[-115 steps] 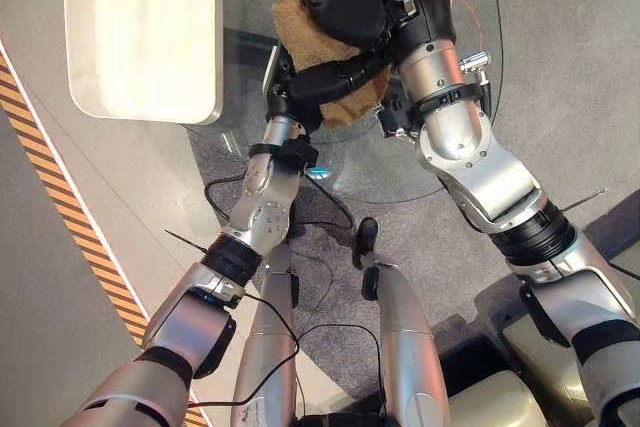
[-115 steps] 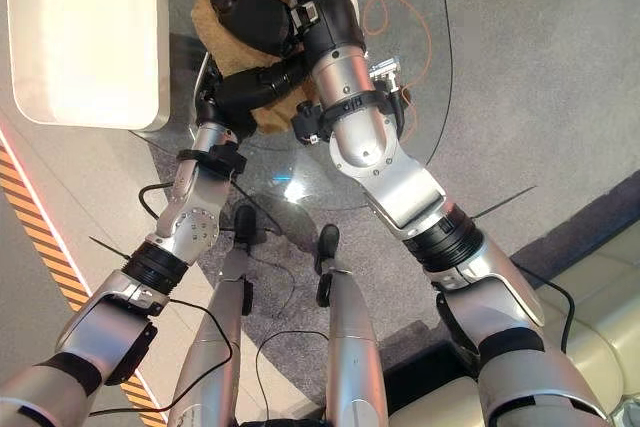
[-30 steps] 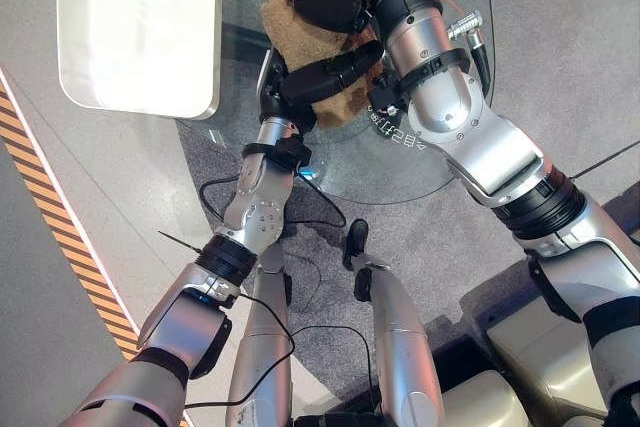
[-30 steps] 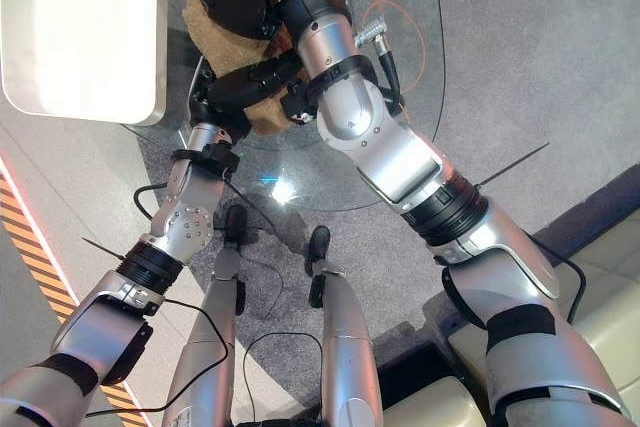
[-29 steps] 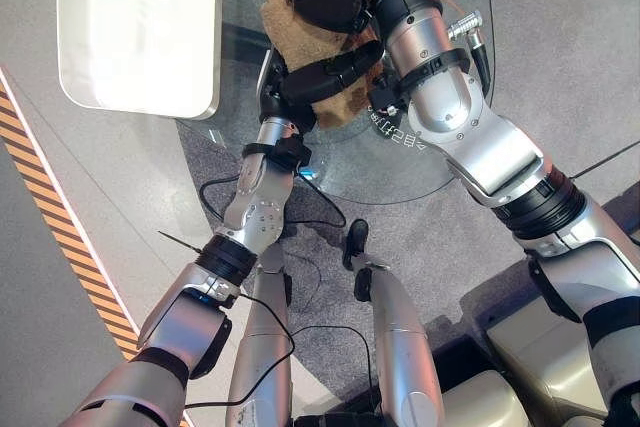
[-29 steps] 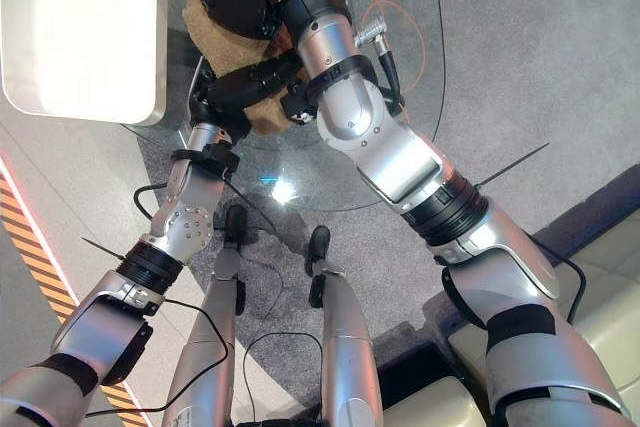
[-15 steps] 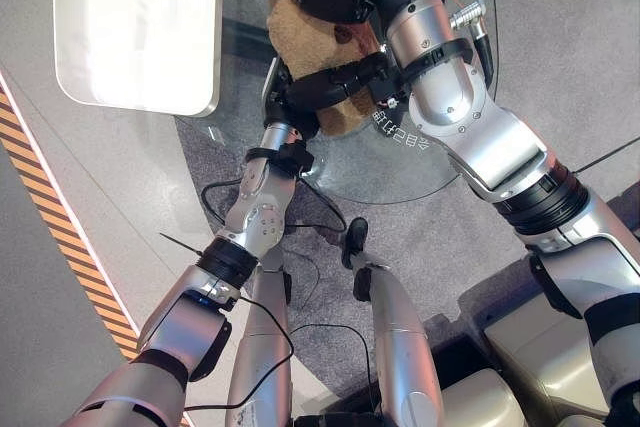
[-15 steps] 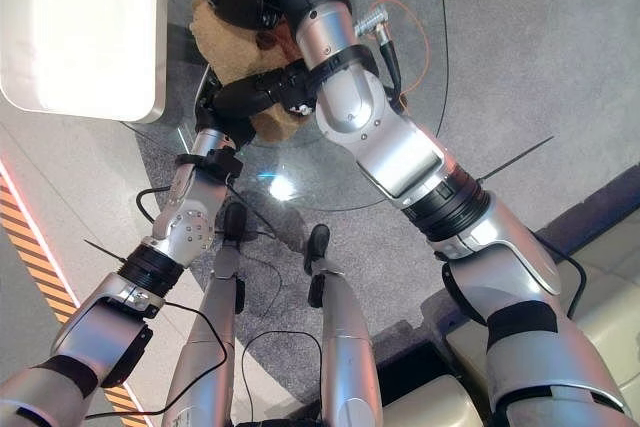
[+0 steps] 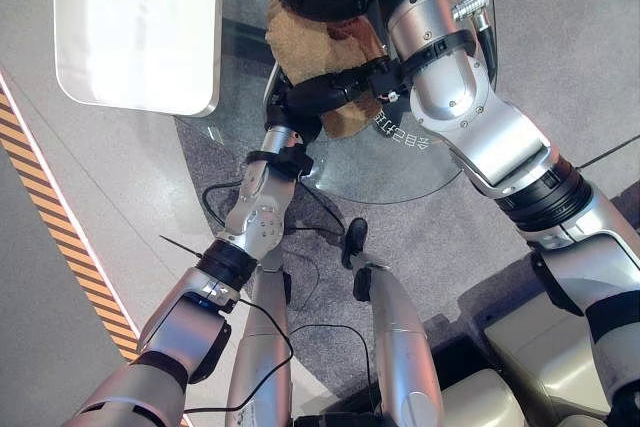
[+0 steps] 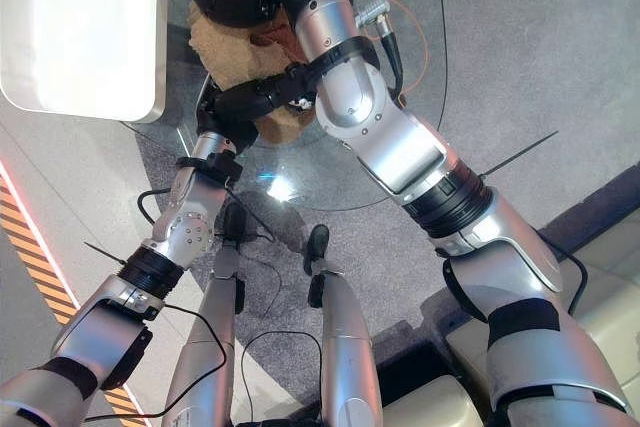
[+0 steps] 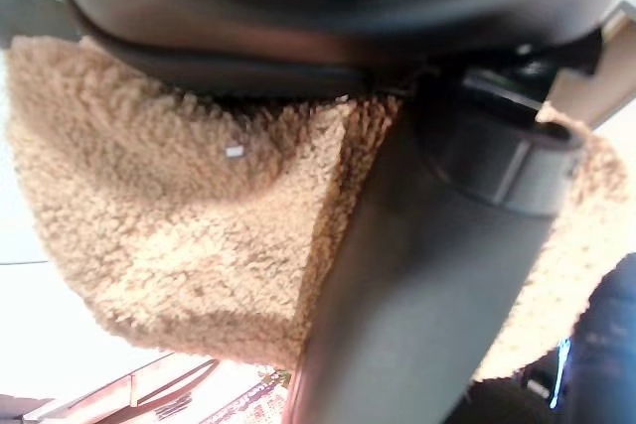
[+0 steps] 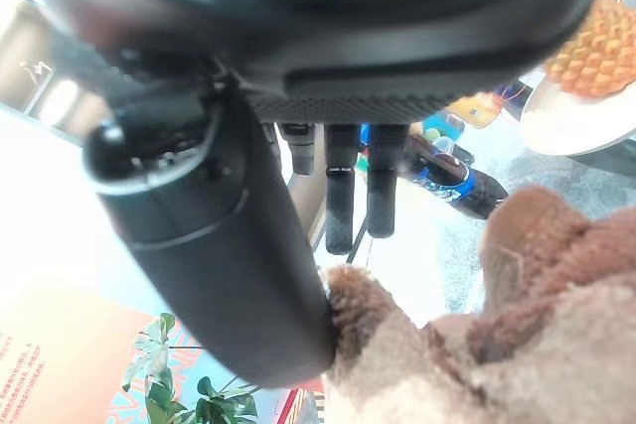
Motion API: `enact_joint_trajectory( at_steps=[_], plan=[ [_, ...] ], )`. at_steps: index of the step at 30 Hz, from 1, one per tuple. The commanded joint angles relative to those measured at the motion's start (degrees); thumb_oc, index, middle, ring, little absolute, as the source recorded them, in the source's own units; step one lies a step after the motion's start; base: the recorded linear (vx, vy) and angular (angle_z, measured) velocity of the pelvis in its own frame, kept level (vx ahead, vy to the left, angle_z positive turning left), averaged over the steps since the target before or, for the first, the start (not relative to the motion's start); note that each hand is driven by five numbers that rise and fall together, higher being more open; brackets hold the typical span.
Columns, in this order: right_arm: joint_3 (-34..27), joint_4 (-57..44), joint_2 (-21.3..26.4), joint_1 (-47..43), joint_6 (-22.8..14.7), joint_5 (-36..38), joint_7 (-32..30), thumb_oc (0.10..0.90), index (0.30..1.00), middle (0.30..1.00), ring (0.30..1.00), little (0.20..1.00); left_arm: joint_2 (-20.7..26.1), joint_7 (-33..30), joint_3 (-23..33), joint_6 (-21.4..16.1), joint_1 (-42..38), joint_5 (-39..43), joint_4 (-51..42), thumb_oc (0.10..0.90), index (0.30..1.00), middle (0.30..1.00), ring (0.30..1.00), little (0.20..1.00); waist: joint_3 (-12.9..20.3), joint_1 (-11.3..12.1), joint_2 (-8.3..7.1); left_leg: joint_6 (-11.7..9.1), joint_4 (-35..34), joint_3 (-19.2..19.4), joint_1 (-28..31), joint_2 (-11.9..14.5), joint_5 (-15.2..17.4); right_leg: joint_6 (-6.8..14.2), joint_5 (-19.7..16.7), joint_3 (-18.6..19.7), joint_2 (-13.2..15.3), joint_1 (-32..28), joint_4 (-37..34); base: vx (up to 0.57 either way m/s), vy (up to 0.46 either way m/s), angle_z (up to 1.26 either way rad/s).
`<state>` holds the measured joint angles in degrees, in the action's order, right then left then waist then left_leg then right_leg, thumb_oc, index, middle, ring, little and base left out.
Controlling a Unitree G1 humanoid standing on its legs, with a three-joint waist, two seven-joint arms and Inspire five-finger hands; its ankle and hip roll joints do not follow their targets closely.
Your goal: Wipe the table with a cloth and put it in the basket.
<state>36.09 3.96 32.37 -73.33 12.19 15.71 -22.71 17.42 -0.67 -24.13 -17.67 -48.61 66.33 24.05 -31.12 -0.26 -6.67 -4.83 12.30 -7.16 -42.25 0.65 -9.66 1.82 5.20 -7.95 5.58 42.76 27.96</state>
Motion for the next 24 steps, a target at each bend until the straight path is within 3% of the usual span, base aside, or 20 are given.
enact_joint_trajectory(
  at_steps=[1,24],
  plan=[
    [-6.84,-3.59,2.37,-7.82,-2.35,-2.56,-2.96,0.8,0.9,0.9,0.9,0.9,-0.98,6.98,1.74,-4.39,-4.96,-0.42,-8.25,0.1,0.3,0.3,0.3,0.2,1.33,1.47,-3.94,4.41,8.84,7.03,1.71,-3.14,10.17,0.02,-6.66,1.21,-5.66,-4.67,-9.75,0.0,0.0,0.0],
    [-8.97,1.99,8.53,-7.43,-4.02,4.27,-10.79,0.8,0.9,0.9,0.9,0.9,1.86,8.94,4.1,-4.97,-3.87,2.49,-7.98,0.1,0.3,0.3,0.3,0.2,1.33,1.08,-4.69,4.26,9.39,7.11,1.67,-2.54,10.95,0.13,-6.66,1.43,-5.99,-4.65,-9.41,0.0,0.0,0.0]
  ],
)
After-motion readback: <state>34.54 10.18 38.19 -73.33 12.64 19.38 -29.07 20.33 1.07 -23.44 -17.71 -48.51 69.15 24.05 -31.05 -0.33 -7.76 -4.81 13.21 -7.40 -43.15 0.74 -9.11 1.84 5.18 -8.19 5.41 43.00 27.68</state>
